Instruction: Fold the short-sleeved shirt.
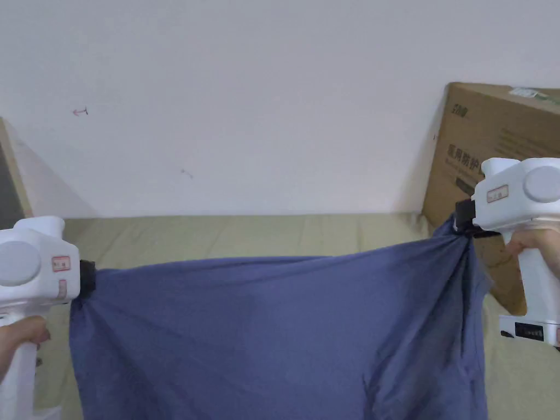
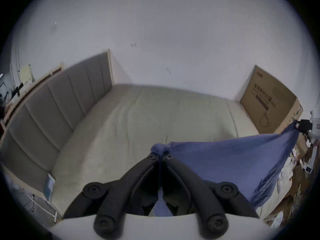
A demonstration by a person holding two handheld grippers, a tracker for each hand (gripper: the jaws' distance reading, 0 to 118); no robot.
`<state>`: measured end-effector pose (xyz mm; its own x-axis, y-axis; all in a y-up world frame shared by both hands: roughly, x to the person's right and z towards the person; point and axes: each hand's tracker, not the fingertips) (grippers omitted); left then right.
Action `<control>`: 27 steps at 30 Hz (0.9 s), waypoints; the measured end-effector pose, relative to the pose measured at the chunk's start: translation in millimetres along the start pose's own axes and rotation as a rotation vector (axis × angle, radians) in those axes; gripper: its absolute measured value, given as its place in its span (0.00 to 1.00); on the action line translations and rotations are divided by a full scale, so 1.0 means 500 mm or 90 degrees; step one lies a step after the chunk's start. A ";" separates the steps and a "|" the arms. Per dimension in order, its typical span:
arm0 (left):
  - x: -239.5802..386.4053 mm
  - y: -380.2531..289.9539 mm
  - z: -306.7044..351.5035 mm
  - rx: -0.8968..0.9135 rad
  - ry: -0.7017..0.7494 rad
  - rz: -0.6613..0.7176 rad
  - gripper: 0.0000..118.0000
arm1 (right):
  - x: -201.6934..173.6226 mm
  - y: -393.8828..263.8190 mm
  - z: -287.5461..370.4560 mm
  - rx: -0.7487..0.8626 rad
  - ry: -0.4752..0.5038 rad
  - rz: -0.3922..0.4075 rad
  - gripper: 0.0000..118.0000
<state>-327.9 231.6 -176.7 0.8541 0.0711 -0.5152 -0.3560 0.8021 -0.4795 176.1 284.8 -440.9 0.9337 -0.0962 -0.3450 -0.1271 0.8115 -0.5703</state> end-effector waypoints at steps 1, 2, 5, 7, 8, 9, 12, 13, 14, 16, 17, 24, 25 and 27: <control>-0.001 0.041 0.012 0.014 -0.004 -0.004 0.01 | 0.005 0.037 0.025 0.019 0.009 -0.006 0.00; 0.000 0.076 0.024 0.024 0.000 -0.004 0.01 | 0.008 0.067 0.045 0.042 0.009 -0.019 0.00; 0.022 0.191 0.082 0.096 -0.010 0.017 0.01 | 0.006 0.164 0.068 0.070 0.028 -0.033 0.00; 0.044 0.261 0.116 0.166 -0.013 -0.001 0.01 | -0.016 0.225 0.069 0.100 0.004 -0.020 0.00; 0.055 0.295 0.122 0.172 0.003 -0.014 0.01 | -0.022 0.251 0.073 0.110 0.005 -0.023 0.00; 0.067 0.330 0.126 0.184 0.015 -0.024 0.01 | -0.026 0.281 0.078 0.128 0.004 -0.041 0.00; 0.084 0.429 0.136 0.223 0.038 -0.033 0.01 | -0.025 0.363 0.077 0.174 0.012 -0.098 0.00; 0.089 0.461 0.129 0.231 0.041 -0.040 0.01 | -0.025 0.393 0.080 0.183 0.019 -0.115 0.00; 0.093 0.485 0.130 0.234 0.043 -0.040 0.01 | -0.027 0.414 0.085 0.193 0.020 -0.128 0.00; 0.102 0.537 0.130 0.261 0.056 -0.047 0.01 | -0.041 0.460 0.099 0.226 0.027 -0.105 0.00; 0.103 0.557 0.124 0.273 0.065 -0.048 0.01 | -0.051 0.472 0.112 0.242 0.015 -0.090 0.00; 0.109 0.607 0.099 0.359 0.083 -0.065 0.01 | -0.074 0.500 0.129 0.298 0.024 -0.096 0.00; 0.109 0.592 0.079 0.366 0.093 -0.073 0.01 | -0.077 0.491 0.116 0.293 0.014 -0.077 0.00; 0.111 0.555 0.021 0.335 0.111 -0.093 0.01 | -0.082 0.461 0.066 0.255 0.004 -0.050 0.00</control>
<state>-375.4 464.6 -330.7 0.7896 -0.1255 -0.6007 0.0358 0.9866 -0.1592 119.5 494.9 -533.4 0.9333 -0.1693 -0.3167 0.0864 0.9619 -0.2596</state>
